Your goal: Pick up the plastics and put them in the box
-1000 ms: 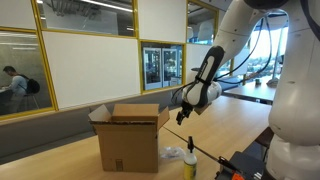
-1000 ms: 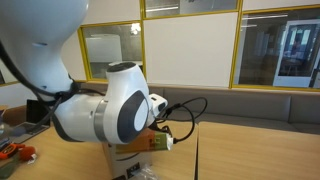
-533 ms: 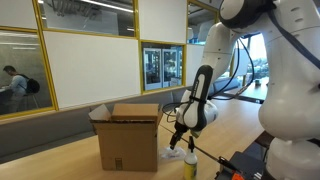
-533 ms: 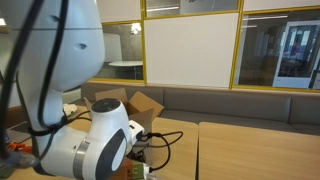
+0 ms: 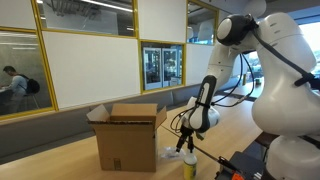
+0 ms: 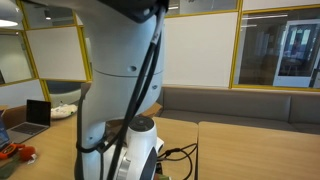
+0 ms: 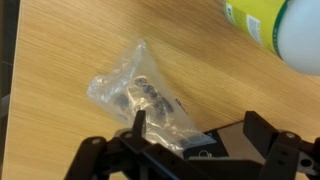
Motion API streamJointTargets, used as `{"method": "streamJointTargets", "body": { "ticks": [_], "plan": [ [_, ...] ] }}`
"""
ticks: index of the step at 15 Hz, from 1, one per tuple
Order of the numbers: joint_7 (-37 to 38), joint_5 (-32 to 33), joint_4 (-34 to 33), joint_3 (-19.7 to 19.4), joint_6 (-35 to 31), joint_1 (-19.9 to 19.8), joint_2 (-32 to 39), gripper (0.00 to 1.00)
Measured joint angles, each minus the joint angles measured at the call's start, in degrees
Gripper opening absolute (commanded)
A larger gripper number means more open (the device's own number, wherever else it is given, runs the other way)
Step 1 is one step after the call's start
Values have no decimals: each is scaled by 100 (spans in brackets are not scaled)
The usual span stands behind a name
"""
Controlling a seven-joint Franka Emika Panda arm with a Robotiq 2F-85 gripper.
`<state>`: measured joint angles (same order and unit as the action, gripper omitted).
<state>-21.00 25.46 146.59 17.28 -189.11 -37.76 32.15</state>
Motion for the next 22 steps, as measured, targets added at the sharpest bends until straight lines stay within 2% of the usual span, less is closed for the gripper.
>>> {"method": "streamJointTargets", "body": {
  "ticks": [15, 22],
  "plan": [
    [-1248, 70, -1231, 436, 710, -679, 1220, 100],
    [-2029, 24, -2090, 528, 1267, -807, 1795, 100]
  ]
}}
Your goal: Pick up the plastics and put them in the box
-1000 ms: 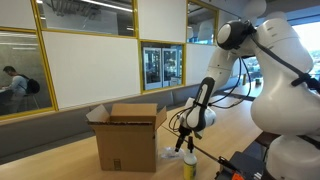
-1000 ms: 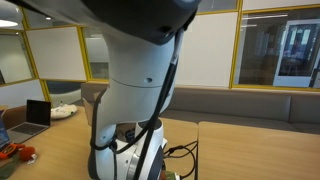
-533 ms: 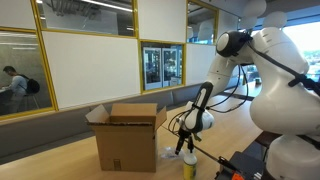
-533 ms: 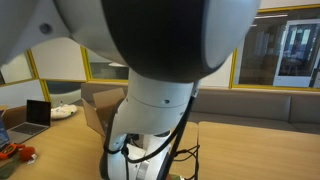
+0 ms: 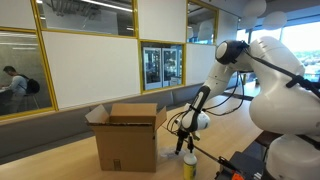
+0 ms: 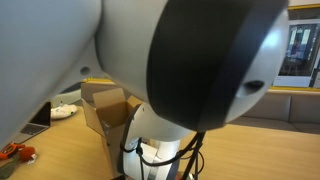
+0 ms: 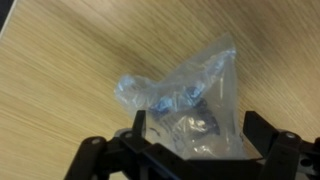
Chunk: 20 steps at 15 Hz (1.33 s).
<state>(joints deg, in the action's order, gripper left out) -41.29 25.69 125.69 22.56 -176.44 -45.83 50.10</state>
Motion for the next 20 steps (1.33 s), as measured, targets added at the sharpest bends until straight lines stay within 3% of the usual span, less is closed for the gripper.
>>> {"method": "streamJointTargets", "body": {
  "ticks": [1, 3, 9, 11, 14, 15, 20],
  "plan": [
    [-98, -29, -108, 16, 60, 0, 70, 75],
    [-277, -95, -278, 53, 127, 0, 209, 66],
    [-650, -412, -481, 141, 218, 0, 448, 18],
    [-658, -508, -480, 194, 218, -1, 432, 6],
    [-621, -720, -419, 304, 218, 7, 242, 3],
    [-556, -806, -375, 318, 219, 33, 124, 7],
    [201, -1262, -1, 242, 391, 413, -919, 6]
  ]
}}
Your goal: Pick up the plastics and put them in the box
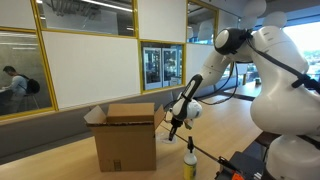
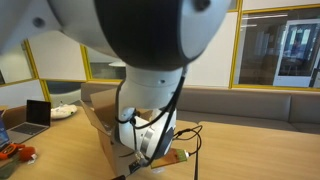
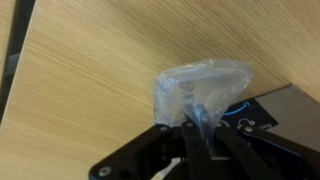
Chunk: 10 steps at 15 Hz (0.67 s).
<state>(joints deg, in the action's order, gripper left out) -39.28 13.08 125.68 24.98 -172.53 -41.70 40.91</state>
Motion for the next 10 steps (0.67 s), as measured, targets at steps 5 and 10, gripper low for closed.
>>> {"method": "streamJointTargets", "body": {
  "ticks": [5, 10],
  "plan": [
    [1184, -253, 530, -895, 116, 975, -1537, 6],
    [3077, 940, 707, -2865, 763, 2765, -2921, 6]
  ]
}}
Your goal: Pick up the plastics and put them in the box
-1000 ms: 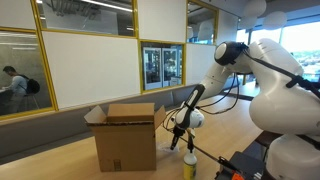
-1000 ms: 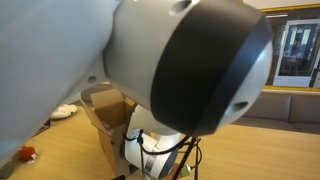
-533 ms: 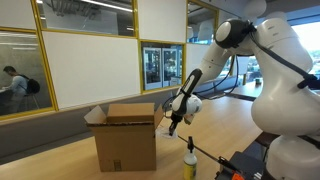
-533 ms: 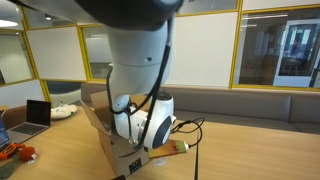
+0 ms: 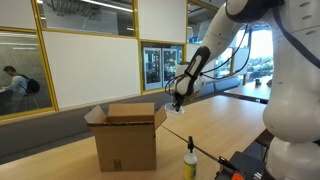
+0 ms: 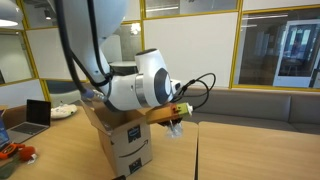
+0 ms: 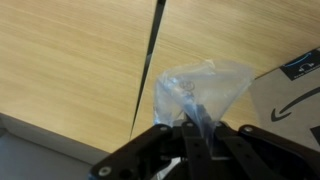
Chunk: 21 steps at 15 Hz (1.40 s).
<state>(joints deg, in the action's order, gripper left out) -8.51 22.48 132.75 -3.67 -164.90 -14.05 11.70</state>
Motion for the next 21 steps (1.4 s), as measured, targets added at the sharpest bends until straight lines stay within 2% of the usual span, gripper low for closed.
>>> {"method": "streamJointTargets", "body": {
  "ticks": [2, 5, 11, 16, 21],
  "plan": [
    [858, 837, -45, -344, 471, 401, -385, 6],
    [1585, 1461, -81, -405, 1020, 790, -778, 6],
    [1980, 1538, -133, -56, 1133, 1129, -1121, 5],
    [1790, 846, -137, 199, 694, 1247, -1169, 5],
    [848, -721, -96, 424, -31, 1393, -960, 5]
  ]
}}
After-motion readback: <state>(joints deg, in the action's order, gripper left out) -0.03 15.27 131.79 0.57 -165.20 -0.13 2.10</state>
